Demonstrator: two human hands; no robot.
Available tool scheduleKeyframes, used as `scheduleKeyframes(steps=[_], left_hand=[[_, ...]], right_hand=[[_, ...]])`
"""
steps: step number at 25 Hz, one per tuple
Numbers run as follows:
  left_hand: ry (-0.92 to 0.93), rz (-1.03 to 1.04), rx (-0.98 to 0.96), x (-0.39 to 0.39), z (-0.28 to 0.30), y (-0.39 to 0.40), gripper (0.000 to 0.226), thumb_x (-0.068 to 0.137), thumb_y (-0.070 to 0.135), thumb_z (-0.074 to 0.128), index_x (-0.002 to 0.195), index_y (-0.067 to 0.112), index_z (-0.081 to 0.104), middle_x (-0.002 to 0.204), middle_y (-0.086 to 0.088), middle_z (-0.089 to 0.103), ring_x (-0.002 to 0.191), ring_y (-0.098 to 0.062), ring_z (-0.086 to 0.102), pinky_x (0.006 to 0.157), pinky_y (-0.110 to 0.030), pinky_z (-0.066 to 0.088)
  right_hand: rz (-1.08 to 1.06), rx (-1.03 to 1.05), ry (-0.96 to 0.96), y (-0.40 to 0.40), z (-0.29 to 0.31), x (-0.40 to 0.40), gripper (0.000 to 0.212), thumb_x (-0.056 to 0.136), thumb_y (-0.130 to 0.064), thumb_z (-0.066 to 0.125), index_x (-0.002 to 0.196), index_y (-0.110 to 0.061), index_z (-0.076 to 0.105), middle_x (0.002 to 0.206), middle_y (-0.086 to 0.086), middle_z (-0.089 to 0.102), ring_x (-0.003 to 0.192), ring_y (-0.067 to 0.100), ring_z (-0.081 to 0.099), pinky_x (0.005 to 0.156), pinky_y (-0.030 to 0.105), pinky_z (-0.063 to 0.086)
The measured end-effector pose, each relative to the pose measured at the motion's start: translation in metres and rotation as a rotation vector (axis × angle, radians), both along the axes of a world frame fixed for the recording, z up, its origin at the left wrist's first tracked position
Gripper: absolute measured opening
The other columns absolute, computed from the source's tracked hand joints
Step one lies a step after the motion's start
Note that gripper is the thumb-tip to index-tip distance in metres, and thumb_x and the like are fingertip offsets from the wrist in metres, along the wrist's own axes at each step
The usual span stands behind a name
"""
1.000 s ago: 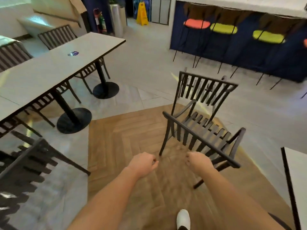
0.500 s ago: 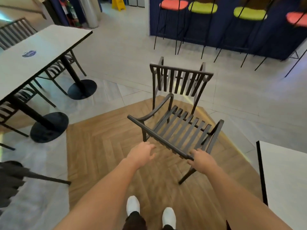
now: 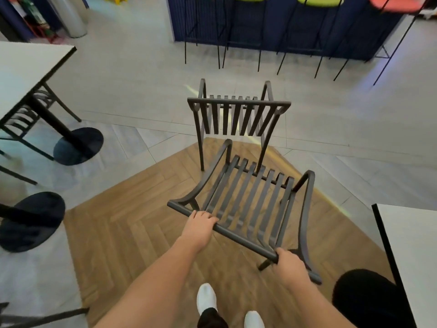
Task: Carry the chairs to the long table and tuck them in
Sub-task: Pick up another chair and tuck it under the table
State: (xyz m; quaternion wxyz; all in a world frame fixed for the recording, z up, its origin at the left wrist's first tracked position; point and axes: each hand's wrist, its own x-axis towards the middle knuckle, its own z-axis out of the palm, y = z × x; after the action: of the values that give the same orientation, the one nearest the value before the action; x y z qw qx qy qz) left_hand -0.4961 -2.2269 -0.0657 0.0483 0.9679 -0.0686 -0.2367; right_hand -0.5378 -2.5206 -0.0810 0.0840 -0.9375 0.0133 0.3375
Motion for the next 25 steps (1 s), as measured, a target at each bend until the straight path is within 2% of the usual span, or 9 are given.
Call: scheduleKeyframes(steps=[2,7,13,19,22,25], left_hand=[[0.029,-0.061,0.051,0.015,-0.009,0.004,0.045,0.100,0.014,0.054,0.143,0.028,0.054,0.141,-0.001,0.057,0.138,-0.026,0.044,0.125,-0.047,0.016],[0.077,-0.139,0.132,0.035,-0.015,0.014,0.030,0.099,0.012,0.054,0.121,0.027,0.068,0.118,-0.001,0.069,0.114,-0.027,0.062,0.105,-0.043,0.041],[0.066,-0.156,0.182,0.033,-0.013,0.008,0.027,0.099,0.010,0.055,0.119,0.024,0.067,0.112,-0.002,0.072,0.108,-0.027,0.067,0.102,-0.045,0.044],[0.086,0.039,0.217,-0.002,-0.012,-0.018,0.025,0.099,0.010,0.054,0.114,0.021,0.070,0.111,-0.003,0.073,0.107,-0.028,0.067,0.100,-0.045,0.046],[0.096,0.172,0.233,-0.029,-0.013,-0.033,0.024,0.099,0.010,0.054,0.113,0.023,0.070,0.111,-0.002,0.073,0.107,-0.027,0.067,0.099,-0.044,0.047],[0.104,0.325,0.238,-0.053,-0.016,-0.049,0.028,0.099,0.008,0.055,0.116,0.025,0.069,0.114,0.000,0.072,0.111,-0.026,0.066,0.099,-0.044,0.043]], right_hand=[[-0.052,-0.053,-0.017,0.007,-0.007,0.003,0.018,0.097,-0.027,0.055,0.115,-0.030,0.057,0.108,-0.004,0.065,0.100,0.020,0.062,0.092,0.037,0.053],[-0.045,-0.134,-0.008,0.011,-0.018,0.011,0.020,0.100,-0.019,0.051,0.113,-0.031,0.060,0.103,-0.007,0.064,0.096,0.015,0.063,0.090,0.034,0.054],[0.056,-0.132,0.053,0.002,-0.021,0.023,0.027,0.098,-0.016,0.053,0.116,-0.031,0.065,0.104,-0.008,0.065,0.095,0.012,0.064,0.088,0.030,0.055],[0.315,-0.084,0.116,-0.024,-0.013,0.059,0.032,0.100,-0.019,0.051,0.126,-0.033,0.064,0.117,-0.004,0.065,0.107,0.014,0.063,0.098,0.031,0.051],[0.467,-0.084,0.118,-0.030,-0.010,0.071,0.033,0.101,-0.017,0.048,0.125,-0.033,0.064,0.122,-0.003,0.064,0.111,0.015,0.062,0.098,0.031,0.050],[0.573,-0.078,0.103,-0.038,-0.006,0.087,0.035,0.099,-0.015,0.048,0.122,-0.035,0.065,0.117,-0.004,0.065,0.106,0.015,0.063,0.096,0.031,0.052]])
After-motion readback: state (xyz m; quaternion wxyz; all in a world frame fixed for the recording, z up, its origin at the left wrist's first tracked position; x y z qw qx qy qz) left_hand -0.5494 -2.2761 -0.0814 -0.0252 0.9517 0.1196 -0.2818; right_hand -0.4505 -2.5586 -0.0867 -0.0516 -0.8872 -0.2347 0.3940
